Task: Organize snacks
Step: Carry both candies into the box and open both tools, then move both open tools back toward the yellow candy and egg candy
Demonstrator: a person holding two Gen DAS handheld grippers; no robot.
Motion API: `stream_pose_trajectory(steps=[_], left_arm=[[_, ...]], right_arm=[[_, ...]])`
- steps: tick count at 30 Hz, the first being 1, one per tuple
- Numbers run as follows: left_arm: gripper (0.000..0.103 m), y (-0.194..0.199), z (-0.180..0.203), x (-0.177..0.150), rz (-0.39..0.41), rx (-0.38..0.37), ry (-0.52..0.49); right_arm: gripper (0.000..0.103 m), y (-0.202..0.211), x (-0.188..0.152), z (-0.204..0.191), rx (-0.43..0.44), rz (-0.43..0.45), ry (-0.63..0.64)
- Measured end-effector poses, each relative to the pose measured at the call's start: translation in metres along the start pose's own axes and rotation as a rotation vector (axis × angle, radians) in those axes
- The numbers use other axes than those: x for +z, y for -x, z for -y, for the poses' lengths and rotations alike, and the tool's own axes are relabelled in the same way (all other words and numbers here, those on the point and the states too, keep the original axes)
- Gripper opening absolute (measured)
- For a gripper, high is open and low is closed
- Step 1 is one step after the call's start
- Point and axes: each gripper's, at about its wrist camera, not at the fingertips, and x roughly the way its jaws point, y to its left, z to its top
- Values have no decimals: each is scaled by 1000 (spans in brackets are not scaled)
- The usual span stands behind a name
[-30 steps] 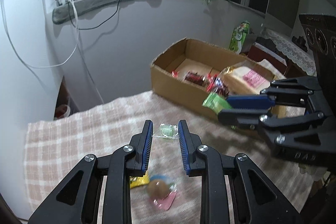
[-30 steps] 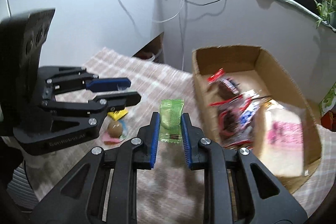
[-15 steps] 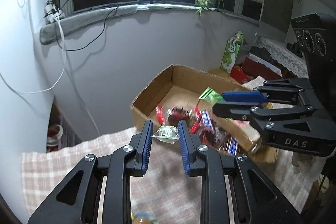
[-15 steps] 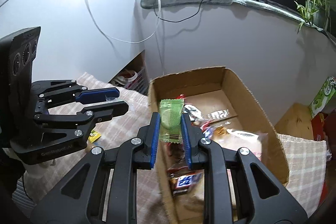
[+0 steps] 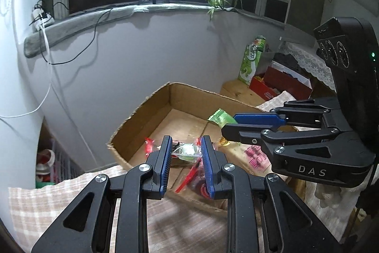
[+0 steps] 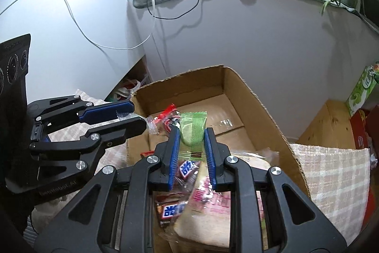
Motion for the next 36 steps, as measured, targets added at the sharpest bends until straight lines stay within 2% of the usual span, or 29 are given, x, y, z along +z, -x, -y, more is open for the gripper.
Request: stream_pose_trajectory(steps=[3,5,6,7,17,24,25,27,33,36], left_arm=[[25,-2,4,0,-8,2,-5],[31,-1,6,1,-11,10,-3],[34,-1,5,1,-10,15,0],[35,0,4,1,-9,15,5],[36,18,3,-5,-2,45,7],[36,46,-2,-15,16,68,17],[36,52,-5,-18,17,73,23],[36,63,-11,-25,16,79,32],[36,95,-43,-53,8,122,109],[36,108,-59,-69,-3,154,141]], right_arm=[[24,3,-1,4,-11,3,-5],[41,5,-2,5,-23,9,-5],[53,7,-2,5,-30,15,-6],[55,10,-3,7,-50,29,-11],[56,23,-5,10,-39,42,-30],[58,37,-7,-2,-32,50,-26],[64,40,-8,-5,-27,52,-23],[70,46,-10,-13,-17,62,-15],[70,59,-22,-48,42,72,38],[75,57,-33,-72,96,55,77]])
